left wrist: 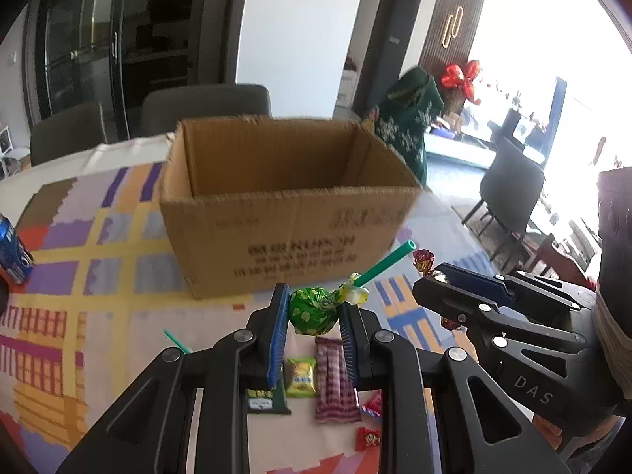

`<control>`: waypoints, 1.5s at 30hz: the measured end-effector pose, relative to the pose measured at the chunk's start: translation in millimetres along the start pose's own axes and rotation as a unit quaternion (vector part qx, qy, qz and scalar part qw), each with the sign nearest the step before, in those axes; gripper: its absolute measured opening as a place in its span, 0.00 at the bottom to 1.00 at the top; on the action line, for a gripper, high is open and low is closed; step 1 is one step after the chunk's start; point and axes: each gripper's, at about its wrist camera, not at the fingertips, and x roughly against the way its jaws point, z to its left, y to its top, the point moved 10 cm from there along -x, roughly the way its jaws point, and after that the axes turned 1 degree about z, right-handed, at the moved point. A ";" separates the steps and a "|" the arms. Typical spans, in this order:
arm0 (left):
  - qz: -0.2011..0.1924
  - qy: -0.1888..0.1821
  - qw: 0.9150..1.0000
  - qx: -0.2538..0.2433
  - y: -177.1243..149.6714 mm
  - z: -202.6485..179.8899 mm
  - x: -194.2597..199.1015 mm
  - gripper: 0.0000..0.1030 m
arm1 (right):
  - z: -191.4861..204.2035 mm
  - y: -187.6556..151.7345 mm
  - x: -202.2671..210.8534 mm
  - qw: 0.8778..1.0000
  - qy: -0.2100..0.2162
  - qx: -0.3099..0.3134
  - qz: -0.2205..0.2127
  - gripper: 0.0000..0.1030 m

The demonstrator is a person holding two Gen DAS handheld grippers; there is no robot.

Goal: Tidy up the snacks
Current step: 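Carry the candy and lollipop into the cardboard box and open both tools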

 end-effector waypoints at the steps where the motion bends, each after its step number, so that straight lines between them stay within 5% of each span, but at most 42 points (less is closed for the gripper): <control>1: -0.004 0.001 1.000 0.002 3.2 2.7 2.0 0.24 | 1.9 4.1 0.5 1.000 0.001 0.002 -0.004 0.21; 20: -0.043 0.032 0.999 0.006 68.8 42.6 13.3 0.24 | 23.5 84.9 -3.8 0.999 0.008 0.023 -0.047 0.21; 39: 0.004 0.050 0.998 0.022 106.9 70.3 -46.5 0.25 | 4.8 124.1 -63.7 1.000 -0.008 0.009 -0.015 0.21; 42: 0.005 0.081 0.997 0.008 107.3 73.8 -50.3 0.35 | -1.5 125.7 -69.3 1.000 -0.020 0.006 -0.015 0.23; 45: -0.007 0.094 0.995 -0.007 105.4 71.4 -42.2 0.45 | -9.0 123.9 -68.3 0.999 -0.034 -0.006 -0.017 0.37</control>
